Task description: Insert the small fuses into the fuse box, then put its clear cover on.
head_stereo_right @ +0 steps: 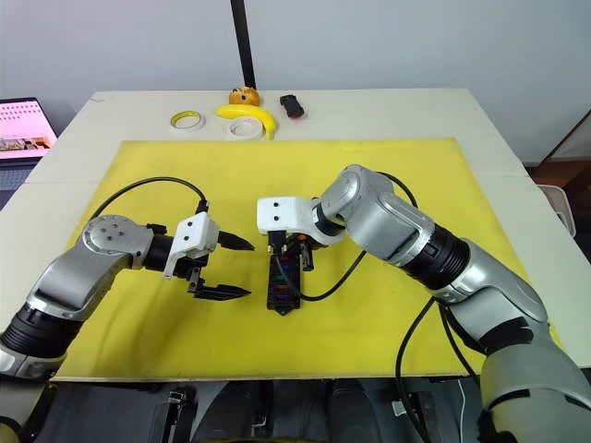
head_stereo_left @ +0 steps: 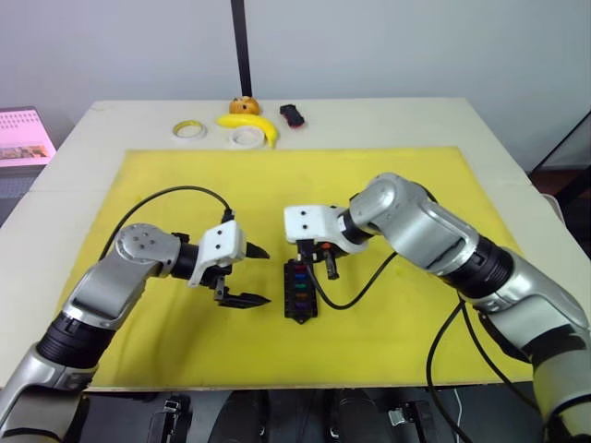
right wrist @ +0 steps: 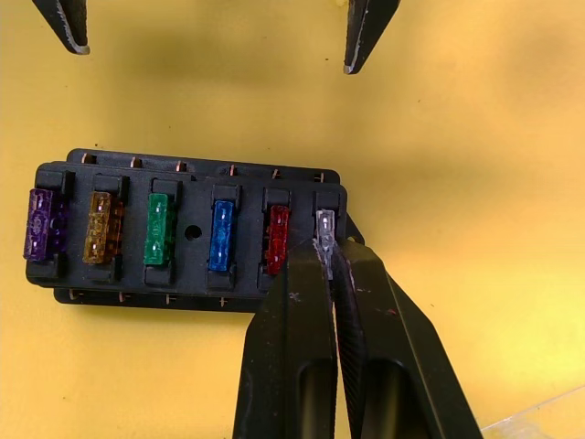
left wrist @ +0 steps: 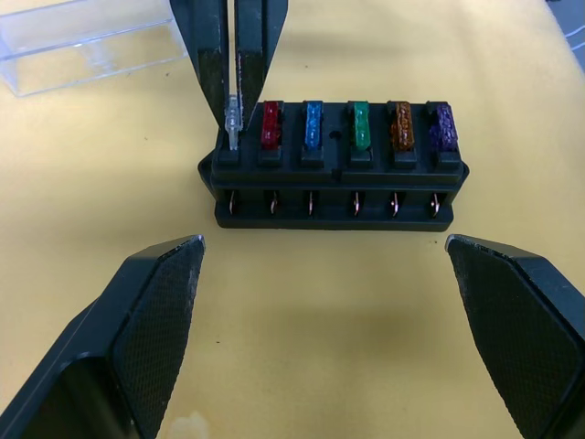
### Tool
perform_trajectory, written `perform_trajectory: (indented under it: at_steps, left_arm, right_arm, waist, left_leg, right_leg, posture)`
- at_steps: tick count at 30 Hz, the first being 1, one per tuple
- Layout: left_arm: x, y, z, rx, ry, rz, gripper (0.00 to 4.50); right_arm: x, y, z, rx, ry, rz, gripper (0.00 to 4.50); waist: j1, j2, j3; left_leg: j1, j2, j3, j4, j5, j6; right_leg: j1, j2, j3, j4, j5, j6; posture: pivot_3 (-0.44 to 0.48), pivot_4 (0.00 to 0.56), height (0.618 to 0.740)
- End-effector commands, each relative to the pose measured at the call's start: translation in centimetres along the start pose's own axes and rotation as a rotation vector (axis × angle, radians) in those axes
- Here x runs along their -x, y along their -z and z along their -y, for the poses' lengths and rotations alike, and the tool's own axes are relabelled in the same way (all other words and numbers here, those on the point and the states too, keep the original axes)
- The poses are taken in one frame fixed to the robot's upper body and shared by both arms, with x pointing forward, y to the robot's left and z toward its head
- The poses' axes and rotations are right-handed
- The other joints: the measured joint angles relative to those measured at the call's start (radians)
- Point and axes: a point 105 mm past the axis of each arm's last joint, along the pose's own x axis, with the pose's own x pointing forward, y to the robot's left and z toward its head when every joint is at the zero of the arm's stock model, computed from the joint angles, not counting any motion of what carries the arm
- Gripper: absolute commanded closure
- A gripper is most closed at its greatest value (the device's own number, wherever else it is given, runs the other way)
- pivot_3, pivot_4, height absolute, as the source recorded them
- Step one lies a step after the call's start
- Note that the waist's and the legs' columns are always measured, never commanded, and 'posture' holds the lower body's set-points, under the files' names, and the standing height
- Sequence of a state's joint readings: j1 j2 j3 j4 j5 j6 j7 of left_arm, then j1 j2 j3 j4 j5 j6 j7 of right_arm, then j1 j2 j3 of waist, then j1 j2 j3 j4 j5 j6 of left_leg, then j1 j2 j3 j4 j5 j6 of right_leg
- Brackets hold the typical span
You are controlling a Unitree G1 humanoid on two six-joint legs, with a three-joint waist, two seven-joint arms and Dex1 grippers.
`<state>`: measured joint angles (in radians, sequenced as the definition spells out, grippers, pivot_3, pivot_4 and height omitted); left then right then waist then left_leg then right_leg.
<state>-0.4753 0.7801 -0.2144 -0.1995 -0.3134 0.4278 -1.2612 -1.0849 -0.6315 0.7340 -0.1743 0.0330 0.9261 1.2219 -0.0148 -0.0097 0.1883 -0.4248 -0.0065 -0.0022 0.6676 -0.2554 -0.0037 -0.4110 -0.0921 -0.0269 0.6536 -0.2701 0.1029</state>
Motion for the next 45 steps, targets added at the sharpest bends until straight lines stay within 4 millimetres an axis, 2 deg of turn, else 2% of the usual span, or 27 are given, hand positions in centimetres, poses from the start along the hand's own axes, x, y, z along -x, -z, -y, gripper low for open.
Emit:
perform_trajectory:
  at_steps: [1, 18, 22, 31, 35, 41, 45]
  left_arm:
    - [0.2, -0.5, -0.1, -0.035, -0.003, -0.003, 0.05]
    - [0.1, -0.4, -0.1, -0.035, -0.003, -0.005, 0.05]
    - [0.1, -0.4, -0.2, -0.034, -0.002, -0.006, 0.00]
    - [0.0, -0.4, -0.2, -0.038, 0.003, -0.008, 0.00]
    - [0.1, -0.4, -0.3, -0.041, 0.001, -0.008, 0.00]
    - [0.1, -0.5, -0.5, -0.040, -0.005, -0.005, 0.00]
    - [0.4, -0.4, -0.8, -0.036, -0.013, -0.006, 0.00]
  right_arm:
    - [0.9, -0.9, 0.3, 0.034, 0.035, 0.034, 4.50]
    - [0.7, -0.8, 0.1, 0.038, 0.037, 0.033, 4.50]
    - [0.8, -0.9, 0.1, 0.038, 0.040, 0.037, 3.08]
    - [1.4, -1.4, 0.5, 0.030, 0.061, 0.063, 3.08]
    - [2.5, -1.9, 0.9, -0.003, 0.060, 0.112, 3.08]
    - [4.5, -2.8, 0.9, -0.033, 0.037, 0.203, 3.08]
    - [5.0, -2.8, 0.4, 0.039, 0.081, 0.331, 3.08]
  waist:
    - [0.000, 0.000, 0.000]
    - [0.000, 0.000, 0.000]
    - [0.000, 0.000, 0.000]
    - [0.001, 0.000, 0.000]
    - [0.001, 0.000, 0.000]
    - [0.001, 0.000, 0.000]
    - [0.004, 0.000, 0.000]
  left_leg:
    - [0.000, 0.000, 0.000, 0.000, 0.000, 0.000]
    - [0.000, 0.000, 0.000, 0.000, 0.000, 0.000]
    - [0.000, 0.000, 0.000, 0.000, 0.000, 0.000]
    - [0.000, 0.000, 0.000, 0.000, 0.000, 0.000]
    - [0.000, 0.000, 0.000, 0.000, 0.000, 0.000]
    - [0.000, 0.000, 0.000, 0.000, 0.000, 0.000]
    - [0.000, 0.000, 0.000, 0.000, 0.000, 0.000]
  right_leg:
    - [0.000, 0.000, 0.000, 0.000, 0.000, 0.000]
    - [0.000, 0.000, 0.000, 0.000, 0.000, 0.000]
    - [0.000, 0.000, 0.000, 0.000, 0.000, 0.000]
    - [0.000, 0.000, 0.000, 0.000, 0.000, 0.000]
    - [0.000, 0.000, 0.000, 0.000, 0.000, 0.000]
    - [0.000, 0.000, 0.000, 0.000, 0.000, 0.000]
    - [0.001, 0.000, 0.000, -0.001, 0.000, 0.000]
  posture:
    - [0.000, 0.150, 0.740]
    - [0.000, 0.150, 0.740]
    - [0.000, 0.150, 0.740]
    - [0.000, 0.150, 0.740]
    - [0.000, 0.150, 0.740]
    - [0.000, 0.150, 0.740]
    - [0.000, 0.150, 0.740]
